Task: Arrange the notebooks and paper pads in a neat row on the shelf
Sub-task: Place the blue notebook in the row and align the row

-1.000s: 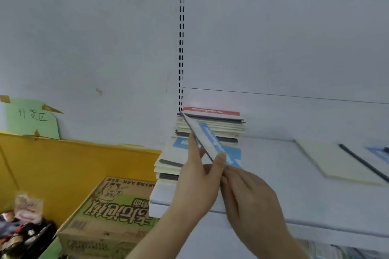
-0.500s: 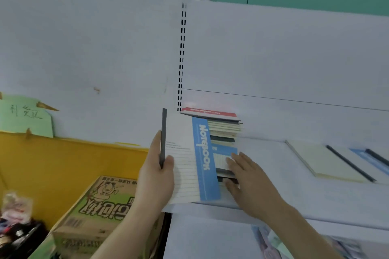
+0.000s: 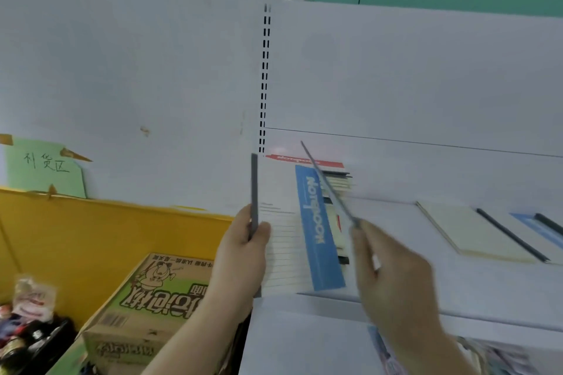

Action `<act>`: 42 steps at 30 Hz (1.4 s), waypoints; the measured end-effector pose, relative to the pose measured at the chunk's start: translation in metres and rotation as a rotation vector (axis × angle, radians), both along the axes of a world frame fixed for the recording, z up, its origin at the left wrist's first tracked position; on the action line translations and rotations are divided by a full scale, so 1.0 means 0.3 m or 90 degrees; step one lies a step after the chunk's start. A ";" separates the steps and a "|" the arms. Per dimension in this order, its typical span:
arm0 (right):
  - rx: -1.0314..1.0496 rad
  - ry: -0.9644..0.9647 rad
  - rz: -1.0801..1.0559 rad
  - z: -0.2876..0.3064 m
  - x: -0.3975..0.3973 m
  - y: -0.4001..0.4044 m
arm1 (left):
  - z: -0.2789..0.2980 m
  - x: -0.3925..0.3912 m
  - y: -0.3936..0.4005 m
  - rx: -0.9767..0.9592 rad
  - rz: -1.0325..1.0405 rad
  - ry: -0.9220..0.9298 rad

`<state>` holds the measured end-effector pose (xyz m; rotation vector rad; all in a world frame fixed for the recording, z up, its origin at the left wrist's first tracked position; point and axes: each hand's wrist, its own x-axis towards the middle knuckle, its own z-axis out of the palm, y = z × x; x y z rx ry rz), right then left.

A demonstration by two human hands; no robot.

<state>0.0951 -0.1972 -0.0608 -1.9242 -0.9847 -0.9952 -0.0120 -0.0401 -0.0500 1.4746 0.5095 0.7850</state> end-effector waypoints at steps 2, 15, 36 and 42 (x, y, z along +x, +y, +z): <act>-0.046 -0.055 0.044 -0.082 -0.058 0.057 | 0.011 0.023 -0.044 -0.069 -0.059 -0.033; -0.152 0.042 -0.004 -0.139 -0.041 -0.078 | -0.052 0.162 -0.126 -0.037 -0.118 -0.110; -0.307 0.241 -0.291 -0.044 0.210 -1.053 | -0.045 0.553 -0.936 0.207 -0.279 0.013; -0.352 0.200 -0.338 -0.097 0.391 -1.319 | -0.068 0.696 -1.199 0.346 -0.243 0.087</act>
